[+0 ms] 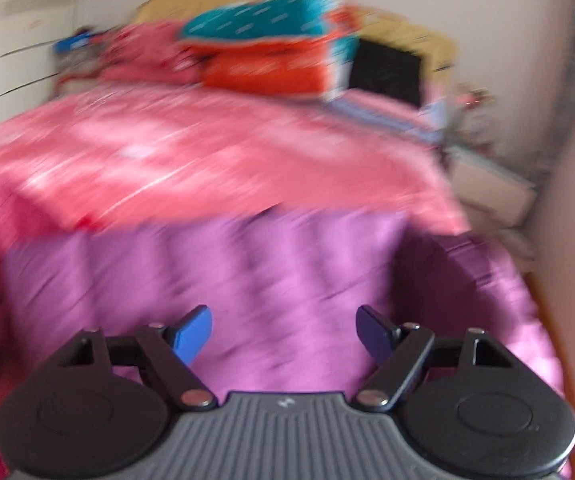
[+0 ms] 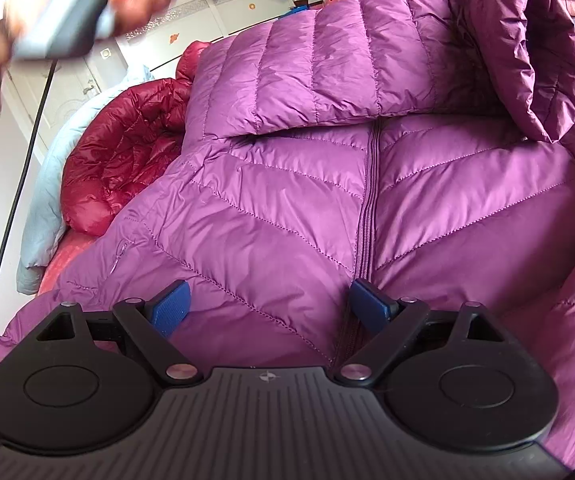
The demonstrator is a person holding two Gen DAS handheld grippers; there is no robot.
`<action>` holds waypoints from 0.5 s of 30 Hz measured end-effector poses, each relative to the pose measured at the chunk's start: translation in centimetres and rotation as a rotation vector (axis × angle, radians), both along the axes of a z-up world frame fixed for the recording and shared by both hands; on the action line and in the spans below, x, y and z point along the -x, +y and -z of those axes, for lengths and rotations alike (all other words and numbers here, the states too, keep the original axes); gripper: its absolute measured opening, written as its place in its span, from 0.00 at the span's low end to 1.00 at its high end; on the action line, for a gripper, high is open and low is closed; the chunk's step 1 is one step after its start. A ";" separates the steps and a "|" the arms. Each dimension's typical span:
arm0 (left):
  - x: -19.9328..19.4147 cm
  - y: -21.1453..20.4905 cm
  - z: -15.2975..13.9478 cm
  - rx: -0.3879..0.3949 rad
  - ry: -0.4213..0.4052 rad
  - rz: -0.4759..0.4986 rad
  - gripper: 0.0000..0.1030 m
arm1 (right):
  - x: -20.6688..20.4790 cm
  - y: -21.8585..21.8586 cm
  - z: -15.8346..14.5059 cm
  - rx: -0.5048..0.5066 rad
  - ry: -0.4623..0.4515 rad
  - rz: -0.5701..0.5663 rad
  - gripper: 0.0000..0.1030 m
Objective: Fold large clothes
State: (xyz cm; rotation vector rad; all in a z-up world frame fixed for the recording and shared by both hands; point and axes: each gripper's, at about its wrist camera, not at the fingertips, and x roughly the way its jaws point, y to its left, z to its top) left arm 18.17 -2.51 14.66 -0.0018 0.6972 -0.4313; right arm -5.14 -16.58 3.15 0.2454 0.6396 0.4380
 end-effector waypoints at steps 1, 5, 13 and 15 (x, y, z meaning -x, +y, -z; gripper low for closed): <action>-0.5 0.6 0.9 -0.013 0.006 -0.032 0.68 | 0.0 0.0 0.0 0.003 -0.001 0.000 1.00; -1.9 2.8 4.2 -0.069 0.025 -0.125 0.62 | 0.1 0.1 0.0 0.012 -0.002 0.000 1.00; -1.9 4.8 7.8 -0.234 -0.017 -0.145 0.63 | -0.3 0.4 0.1 0.020 0.006 -0.002 1.00; -1.9 5.1 8.4 -0.263 -0.028 -0.141 0.63 | -0.3 0.3 0.1 0.011 0.008 -0.003 1.00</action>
